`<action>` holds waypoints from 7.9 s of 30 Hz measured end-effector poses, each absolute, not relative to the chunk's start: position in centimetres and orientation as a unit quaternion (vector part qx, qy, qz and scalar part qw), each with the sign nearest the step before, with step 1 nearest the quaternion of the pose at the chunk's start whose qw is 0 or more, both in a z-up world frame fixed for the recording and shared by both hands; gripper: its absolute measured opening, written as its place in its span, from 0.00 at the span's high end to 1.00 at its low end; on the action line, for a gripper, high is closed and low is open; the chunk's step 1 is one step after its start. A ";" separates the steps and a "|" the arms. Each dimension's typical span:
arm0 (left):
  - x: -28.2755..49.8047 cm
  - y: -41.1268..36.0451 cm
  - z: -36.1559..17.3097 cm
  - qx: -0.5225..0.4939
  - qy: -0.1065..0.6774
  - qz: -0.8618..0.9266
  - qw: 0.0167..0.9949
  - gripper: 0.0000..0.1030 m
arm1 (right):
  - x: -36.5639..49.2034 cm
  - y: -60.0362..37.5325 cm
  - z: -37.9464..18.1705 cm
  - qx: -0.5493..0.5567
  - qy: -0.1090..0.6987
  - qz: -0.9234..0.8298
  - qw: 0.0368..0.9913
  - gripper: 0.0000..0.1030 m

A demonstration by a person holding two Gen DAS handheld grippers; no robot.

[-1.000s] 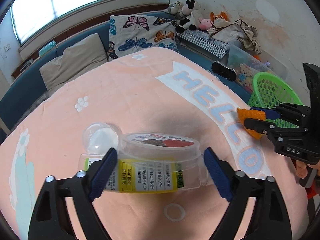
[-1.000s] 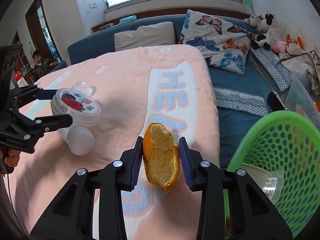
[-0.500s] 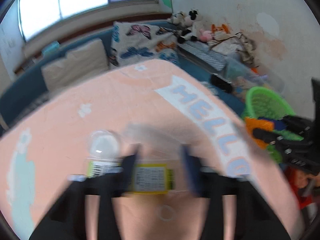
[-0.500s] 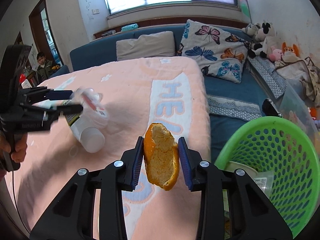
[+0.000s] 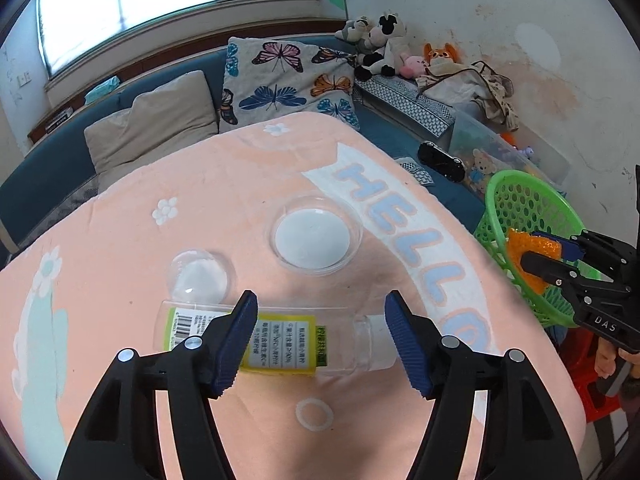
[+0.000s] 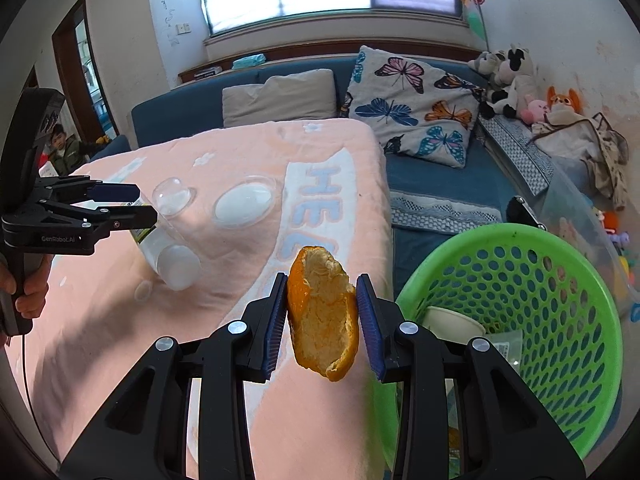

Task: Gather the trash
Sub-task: 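Carry the bread toward the green basket with the right gripper while the left sets the bottle down and opens, then grasp the clear round plastic lid on the blanket with the left gripper, then drop the bread into the green basket with the right gripper while the left drops the clear lid there, then move both grippers back toward the clear bottle and clear cup, then grasp the clear bottle with yellow label with the right gripper, then lift the clear bottle with the right gripper while the left grasps the clear round cup, then carry the bottle and the clear cup over the green basket with both grippers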

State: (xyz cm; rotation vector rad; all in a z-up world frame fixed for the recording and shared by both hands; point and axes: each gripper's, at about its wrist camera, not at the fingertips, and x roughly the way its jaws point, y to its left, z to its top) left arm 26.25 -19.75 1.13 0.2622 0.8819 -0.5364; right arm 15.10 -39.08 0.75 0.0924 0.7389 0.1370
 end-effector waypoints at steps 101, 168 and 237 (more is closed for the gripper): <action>16.9 -44.2 0.9 0.139 0.417 -0.461 0.771 0.73 | 1.4 -55.0 1.1 0.109 0.338 -0.121 0.927 0.31; 32.2 -3.1 4.1 -0.023 0.435 -0.110 0.893 0.23 | 27.7 -17.9 -1.8 -0.122 0.415 0.295 0.852 0.22; 27.2 -18.6 0.8 0.029 0.419 -0.255 0.871 0.46 | 13.6 -37.0 5.9 0.047 0.370 0.130 0.919 0.56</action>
